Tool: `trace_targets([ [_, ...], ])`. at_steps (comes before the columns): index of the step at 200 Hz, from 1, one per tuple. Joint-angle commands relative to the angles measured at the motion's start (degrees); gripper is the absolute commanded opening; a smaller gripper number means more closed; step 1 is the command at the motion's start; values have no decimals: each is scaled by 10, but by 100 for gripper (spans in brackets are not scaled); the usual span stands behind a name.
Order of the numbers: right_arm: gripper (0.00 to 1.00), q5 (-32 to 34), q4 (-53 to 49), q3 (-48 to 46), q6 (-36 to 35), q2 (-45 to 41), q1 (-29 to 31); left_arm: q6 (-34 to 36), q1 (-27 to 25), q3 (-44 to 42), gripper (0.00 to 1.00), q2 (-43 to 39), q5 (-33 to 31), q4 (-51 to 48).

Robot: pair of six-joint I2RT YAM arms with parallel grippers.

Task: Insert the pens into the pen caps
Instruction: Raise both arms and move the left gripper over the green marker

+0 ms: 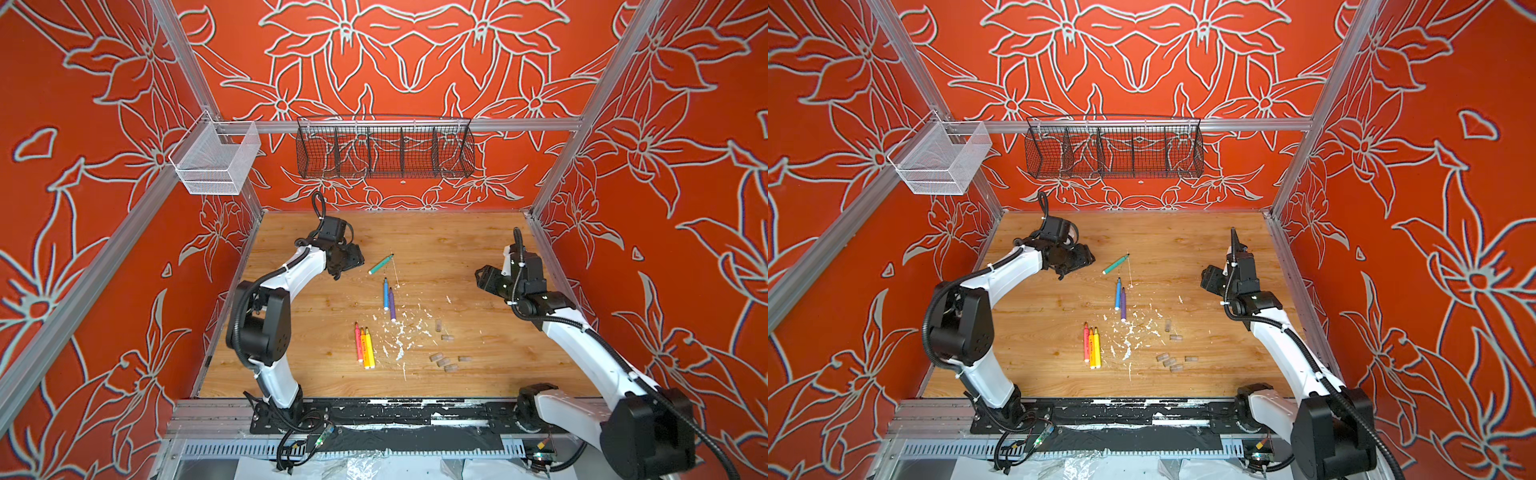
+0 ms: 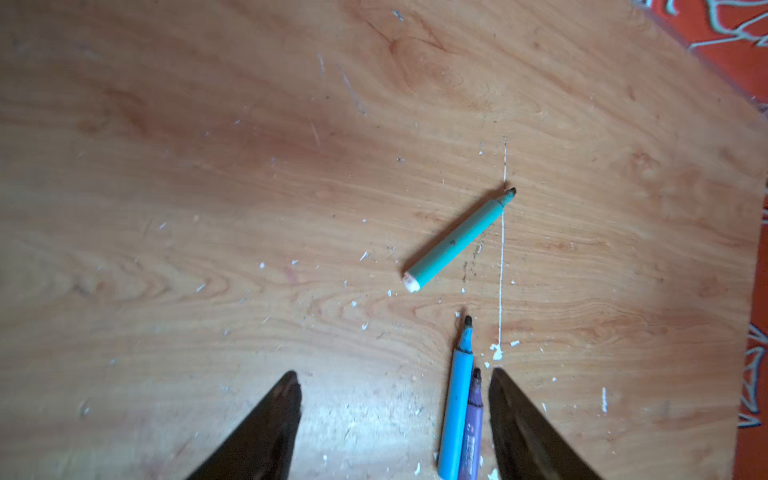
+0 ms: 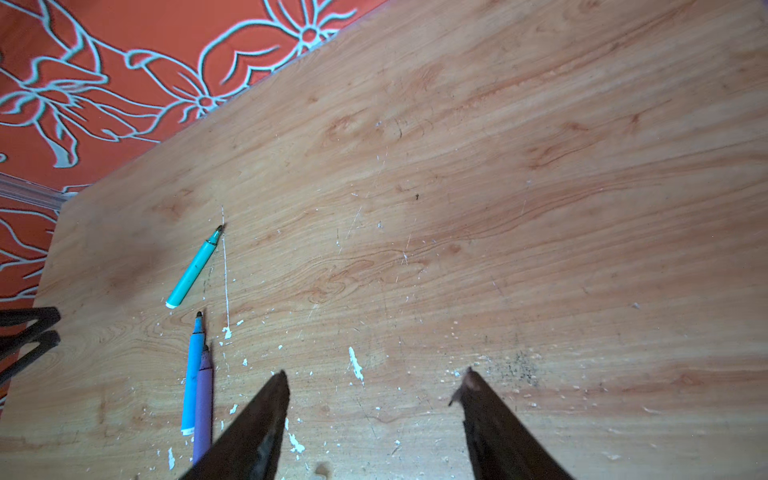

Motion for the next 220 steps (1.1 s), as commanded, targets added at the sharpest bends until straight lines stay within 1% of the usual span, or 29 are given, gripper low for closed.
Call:
trace_targets([
  [1, 68, 29, 15, -9, -7, -2, 8, 69, -34, 55, 66, 62, -20, -45],
  [29, 67, 32, 10, 1, -10, 18, 12, 99, -73, 123, 65, 118, -61, -96],
  [70, 67, 21, 10, 14, -9, 39, 22, 108, -71, 189, 68, 180, -52, -153],
  [89, 67, 20, 7, 19, -11, 47, 26, 109, -70, 212, 71, 203, -63, -175],
  [145, 67, 25, 4, 22, -15, 47, 33, 114, -71, 294, 71, 280, -69, -248],
  [160, 67, 26, 3, 23, -16, 47, 34, 115, -71, 311, 70, 296, -67, -261],
  [198, 67, 28, 0, 25, -18, 49, 38, 118, -72, 344, 61, 329, -61, -288],
  [220, 67, 29, -1, 27, -19, 50, 39, 122, -76, 372, 58, 356, -63, -308],
])
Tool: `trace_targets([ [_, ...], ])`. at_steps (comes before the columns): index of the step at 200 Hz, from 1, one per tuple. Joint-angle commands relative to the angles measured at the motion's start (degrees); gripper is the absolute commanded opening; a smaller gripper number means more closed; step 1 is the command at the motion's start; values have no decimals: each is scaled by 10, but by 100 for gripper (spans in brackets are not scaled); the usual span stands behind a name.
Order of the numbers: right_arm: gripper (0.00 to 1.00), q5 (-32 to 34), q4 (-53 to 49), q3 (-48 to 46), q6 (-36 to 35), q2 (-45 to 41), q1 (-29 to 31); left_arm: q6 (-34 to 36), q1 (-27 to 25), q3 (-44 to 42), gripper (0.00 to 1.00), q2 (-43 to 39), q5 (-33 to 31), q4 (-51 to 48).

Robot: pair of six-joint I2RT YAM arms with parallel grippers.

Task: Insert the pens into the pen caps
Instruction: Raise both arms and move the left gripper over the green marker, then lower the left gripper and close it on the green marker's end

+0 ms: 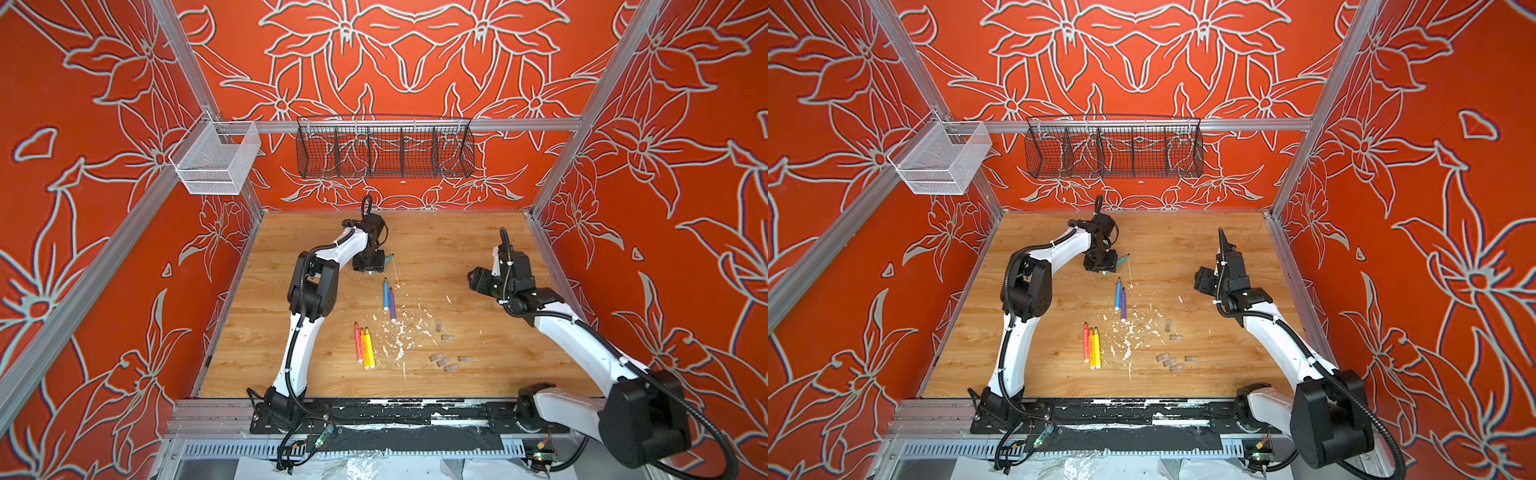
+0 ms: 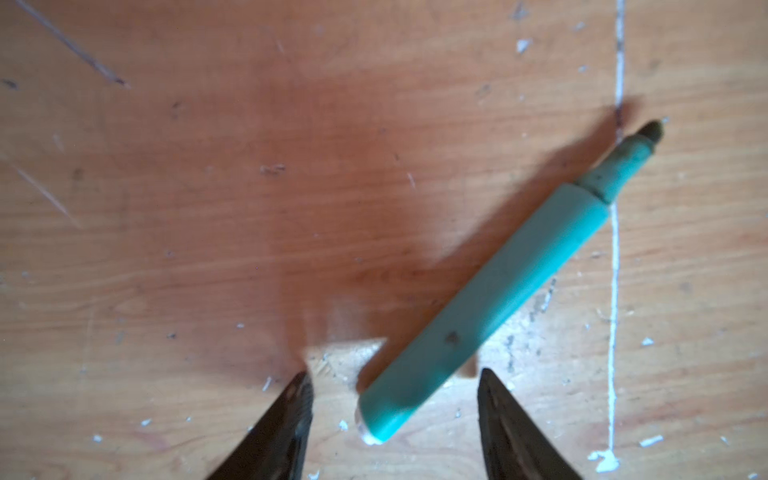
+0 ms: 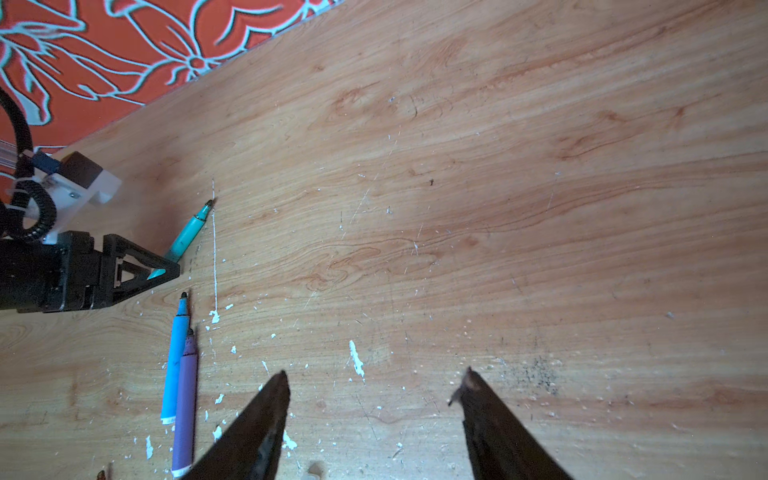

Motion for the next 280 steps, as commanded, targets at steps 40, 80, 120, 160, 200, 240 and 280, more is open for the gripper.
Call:
trace_targets([
  [40, 67, 14, -9, 18, -5, 4, 6, 21, -31, 81, 57, 97, -33, -94],
  [80, 67, 15, -9, 17, -5, 6, 9, 25, -33, 101, 61, 119, -31, -108],
  [120, 67, 17, -10, 19, -6, 6, 9, 28, -33, 114, 66, 131, -27, -117],
  [160, 67, 16, -11, 20, -5, 7, 10, 33, -36, 134, 66, 148, -9, -131],
  [200, 67, 16, -12, 20, -5, 7, 11, 35, -37, 136, 41, 153, 1, -131],
  [240, 67, 18, -14, 21, -7, 6, 12, 32, -37, 139, 25, 154, 11, -132],
  [280, 67, 22, -14, 20, -7, 8, 13, 27, -37, 128, 8, 143, 18, -122],
])
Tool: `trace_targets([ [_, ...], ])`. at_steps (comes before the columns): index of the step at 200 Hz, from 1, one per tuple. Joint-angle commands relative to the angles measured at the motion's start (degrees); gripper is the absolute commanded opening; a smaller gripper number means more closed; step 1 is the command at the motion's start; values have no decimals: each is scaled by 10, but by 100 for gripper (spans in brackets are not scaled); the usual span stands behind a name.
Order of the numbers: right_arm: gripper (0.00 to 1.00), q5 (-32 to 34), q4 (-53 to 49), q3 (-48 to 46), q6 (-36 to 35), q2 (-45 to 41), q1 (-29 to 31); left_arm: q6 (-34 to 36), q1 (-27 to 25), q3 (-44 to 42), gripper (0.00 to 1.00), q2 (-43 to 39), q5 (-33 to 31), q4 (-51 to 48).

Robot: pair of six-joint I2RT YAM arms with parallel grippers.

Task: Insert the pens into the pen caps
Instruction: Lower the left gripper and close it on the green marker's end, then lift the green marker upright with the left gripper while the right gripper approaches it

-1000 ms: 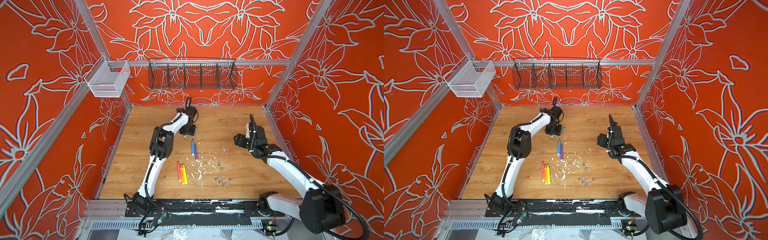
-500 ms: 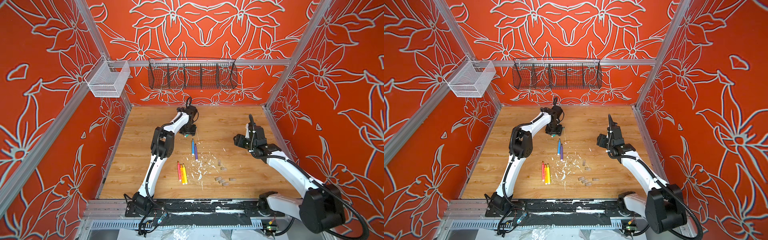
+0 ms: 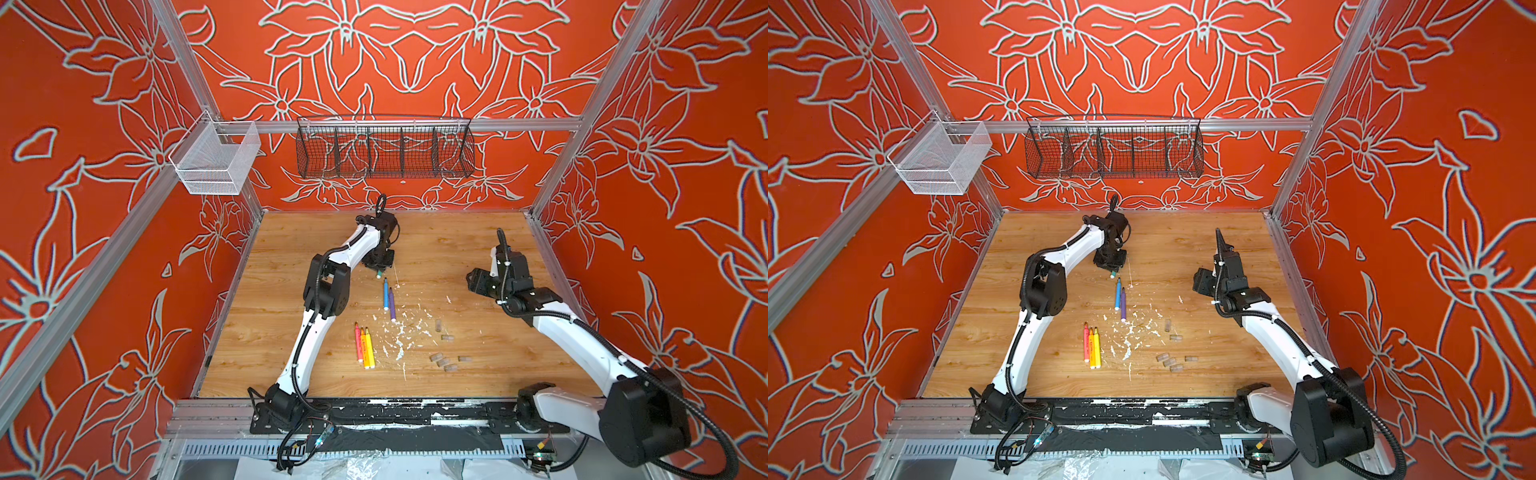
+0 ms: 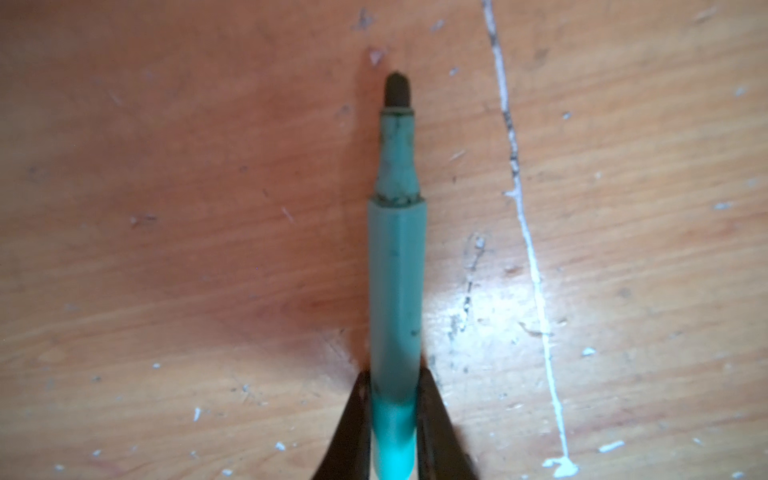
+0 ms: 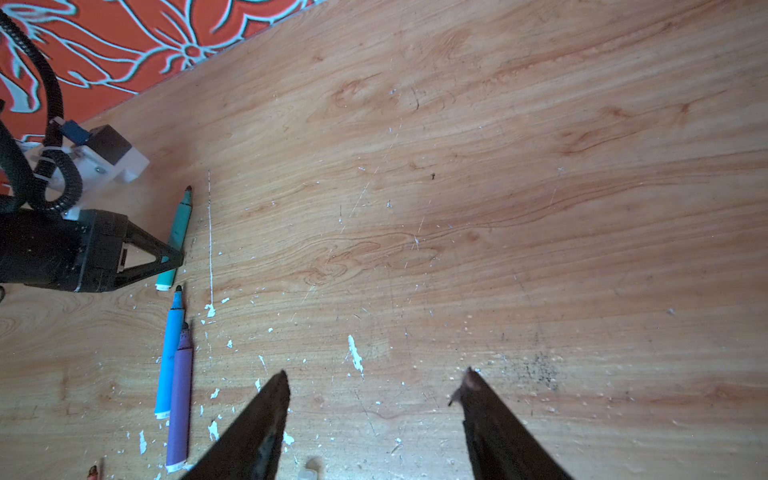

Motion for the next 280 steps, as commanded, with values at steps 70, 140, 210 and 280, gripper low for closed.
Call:
trace_targets([
  [70, 67, -37, 36, -3, 57, -10, 5, -9, -14, -200, 0, -101, 42, 127],
  [140, 70, -95, 148, 20, 196, -43, 92, -39, -41, -449, 0, -351, 20, 344],
  [210, 71, -91, 260, 72, 276, 51, 195, -59, -80, -594, 0, -524, 33, 469],
  [280, 68, -42, 286, 76, 295, 89, 222, -58, -118, -631, 0, -585, 84, 512],
])
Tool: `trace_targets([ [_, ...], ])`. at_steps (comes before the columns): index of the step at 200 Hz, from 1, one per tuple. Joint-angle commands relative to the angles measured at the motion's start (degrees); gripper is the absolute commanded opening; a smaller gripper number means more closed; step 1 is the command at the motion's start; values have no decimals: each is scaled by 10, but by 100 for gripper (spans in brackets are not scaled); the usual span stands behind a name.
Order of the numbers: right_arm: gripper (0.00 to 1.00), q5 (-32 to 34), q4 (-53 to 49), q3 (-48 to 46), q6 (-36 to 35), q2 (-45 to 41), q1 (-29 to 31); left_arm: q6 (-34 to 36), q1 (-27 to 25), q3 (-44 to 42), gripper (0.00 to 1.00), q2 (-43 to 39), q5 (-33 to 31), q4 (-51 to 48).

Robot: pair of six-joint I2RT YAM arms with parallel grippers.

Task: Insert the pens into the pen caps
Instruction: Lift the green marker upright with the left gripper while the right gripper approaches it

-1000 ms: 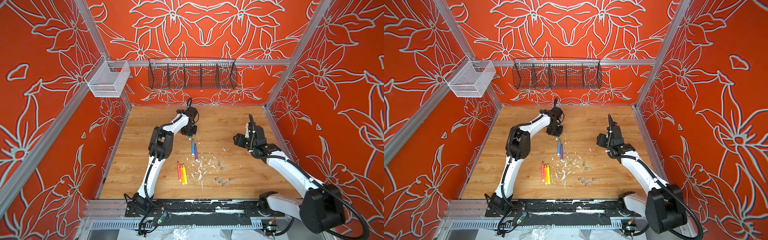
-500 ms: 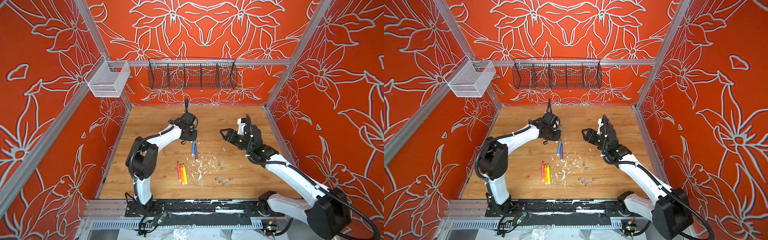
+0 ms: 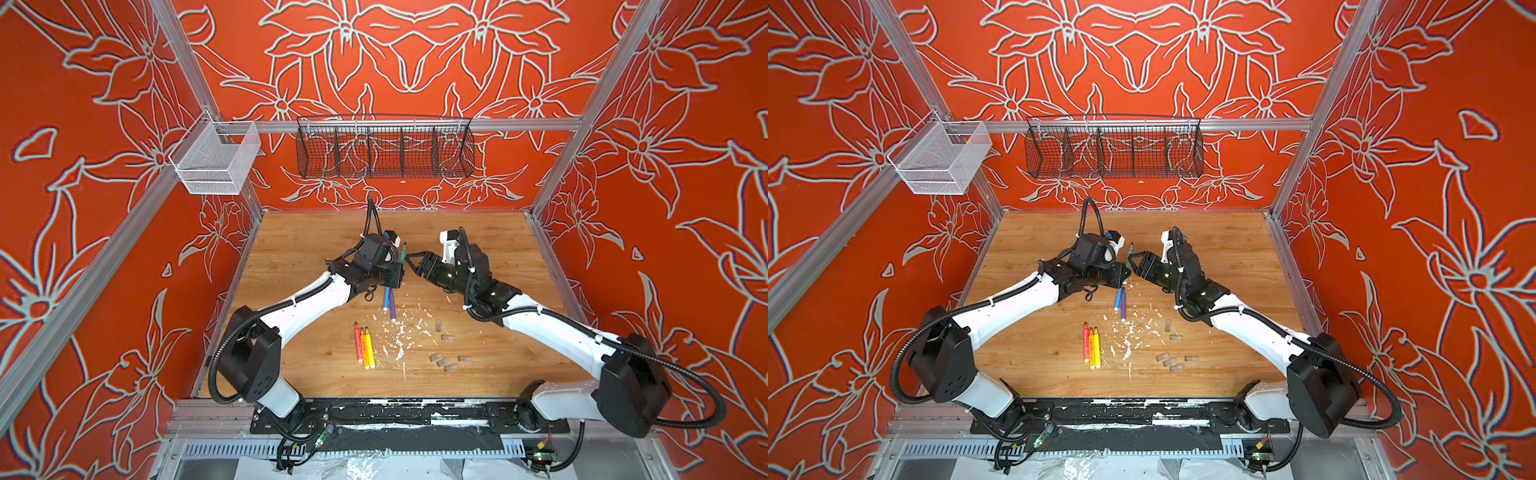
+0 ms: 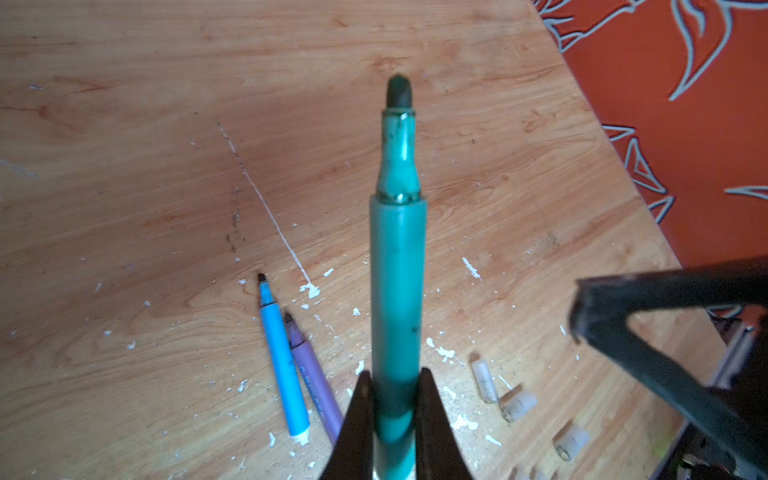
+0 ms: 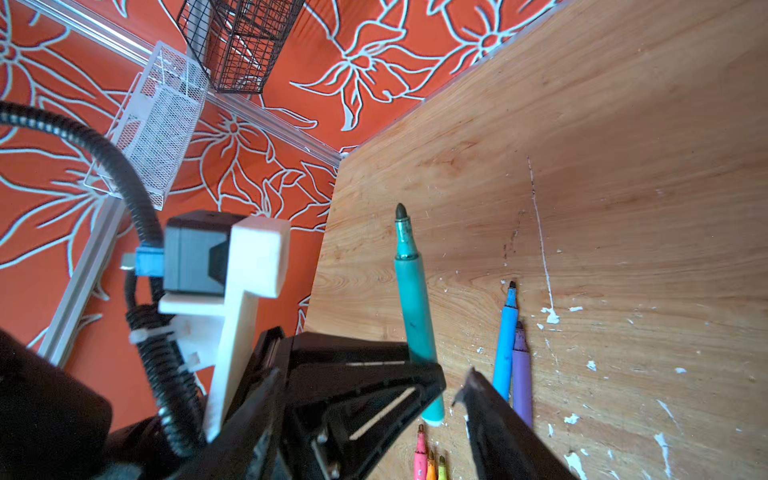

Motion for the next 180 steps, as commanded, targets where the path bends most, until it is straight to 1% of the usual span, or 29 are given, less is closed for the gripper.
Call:
trace_targets([
  [1, 68, 34, 33, -1, 24, 1, 1, -1, -7, -9, 0, -30, 22, 32],
  [20, 64, 56, 25, -2, 31, -1, 2, 5, -14, -15, 0, -42, 23, 39],
  [39, 63, 72, 29, -7, 40, 3, 3, 8, -18, -21, 0, -51, 26, 44],
  [70, 60, 53, 19, 25, 37, 29, 4, 14, -22, -25, 0, -58, 35, 51],
  [114, 59, 52, 23, 40, 39, 47, 13, 19, -24, -23, 0, -58, 44, 51],
  [132, 51, 54, 21, 45, 40, 49, 18, 21, -25, -21, 0, -54, 48, 51],
  [161, 32, 81, 10, 47, 36, 40, 36, 23, -25, -13, 0, -44, 50, 42],
  [180, 20, 92, 10, 40, 46, 35, 40, 24, -25, -14, 0, -44, 55, 44],
])
